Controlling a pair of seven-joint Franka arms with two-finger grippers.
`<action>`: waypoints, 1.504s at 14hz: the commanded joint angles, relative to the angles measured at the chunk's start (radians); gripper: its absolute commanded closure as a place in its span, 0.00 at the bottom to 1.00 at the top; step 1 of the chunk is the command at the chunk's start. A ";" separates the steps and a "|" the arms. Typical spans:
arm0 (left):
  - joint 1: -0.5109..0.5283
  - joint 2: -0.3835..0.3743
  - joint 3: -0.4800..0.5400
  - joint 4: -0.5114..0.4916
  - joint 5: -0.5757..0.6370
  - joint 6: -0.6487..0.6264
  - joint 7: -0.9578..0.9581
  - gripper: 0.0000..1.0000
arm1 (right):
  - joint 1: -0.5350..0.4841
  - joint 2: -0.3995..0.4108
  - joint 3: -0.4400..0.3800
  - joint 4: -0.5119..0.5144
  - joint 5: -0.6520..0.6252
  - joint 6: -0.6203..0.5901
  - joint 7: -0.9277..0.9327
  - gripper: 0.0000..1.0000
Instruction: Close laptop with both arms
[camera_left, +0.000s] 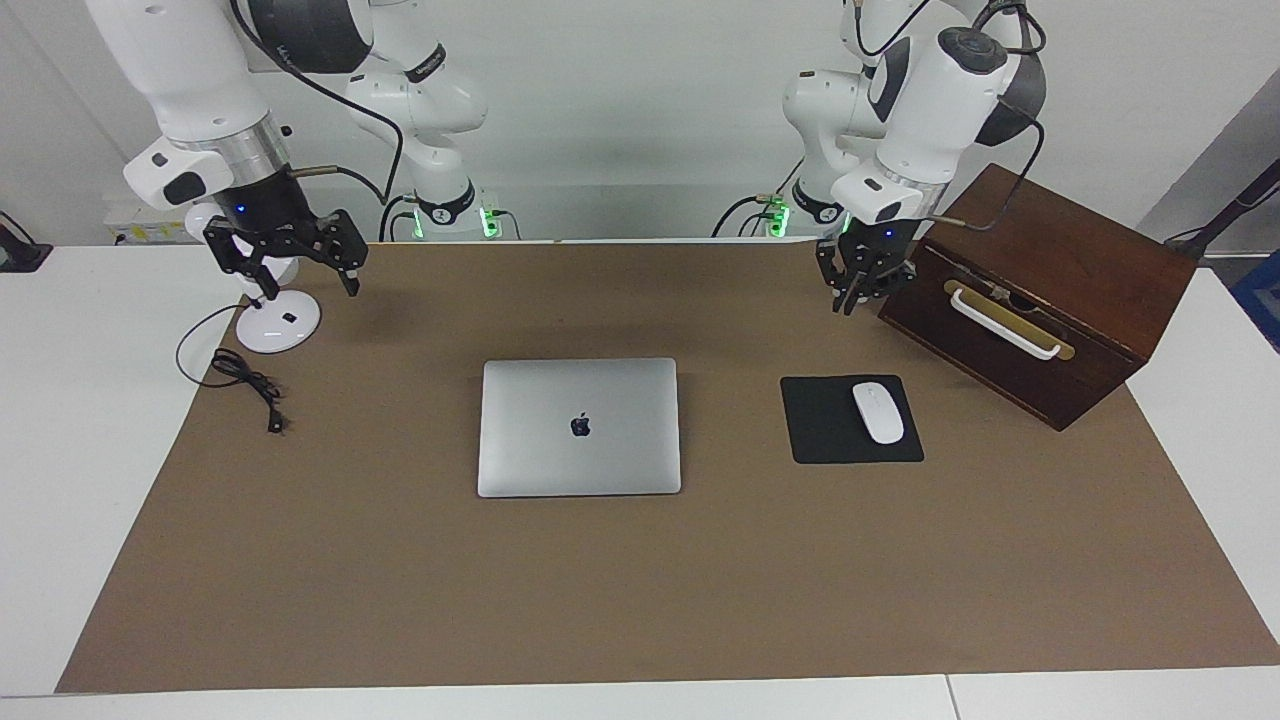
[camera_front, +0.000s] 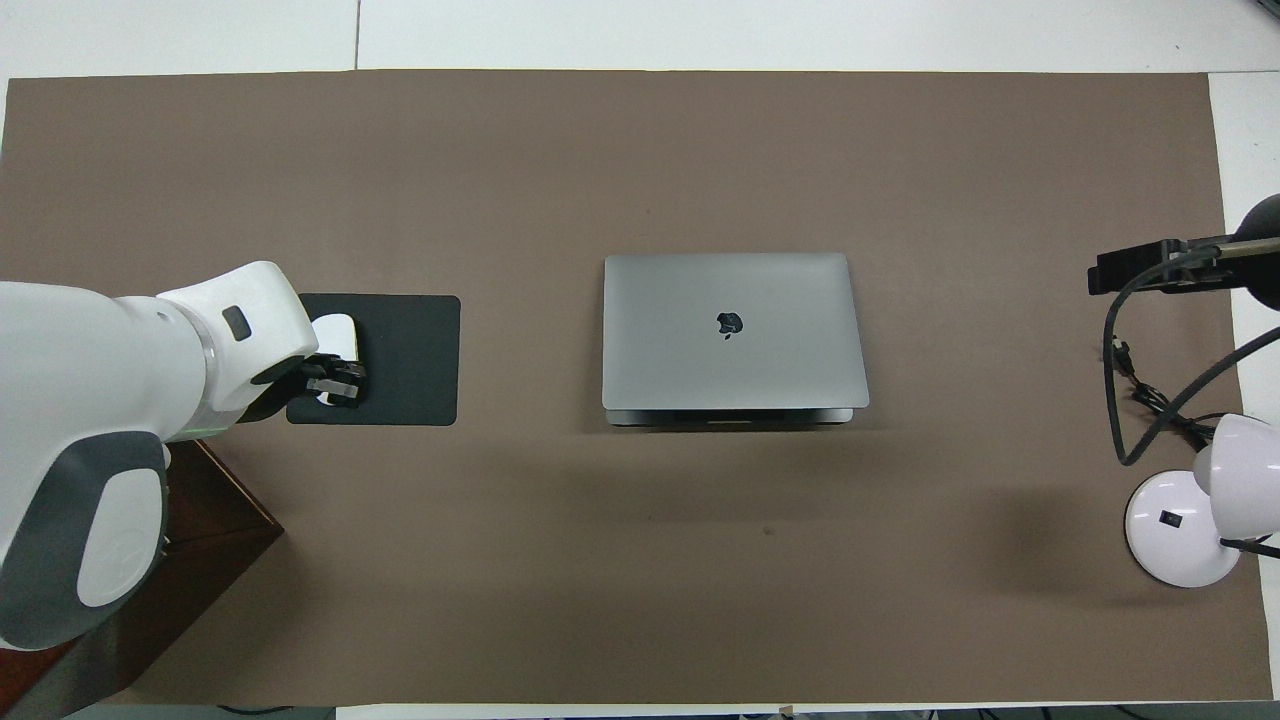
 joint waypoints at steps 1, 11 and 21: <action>0.048 0.001 -0.011 0.070 0.040 -0.084 -0.020 0.00 | -0.023 -0.032 0.012 -0.021 0.019 -0.022 -0.015 0.00; 0.168 0.062 -0.011 0.302 0.105 -0.305 -0.011 0.00 | -0.025 -0.033 0.012 -0.021 0.019 -0.021 -0.021 0.00; 0.225 0.151 -0.009 0.500 0.098 -0.465 -0.011 0.00 | -0.025 -0.033 0.012 -0.018 0.017 -0.021 -0.023 0.00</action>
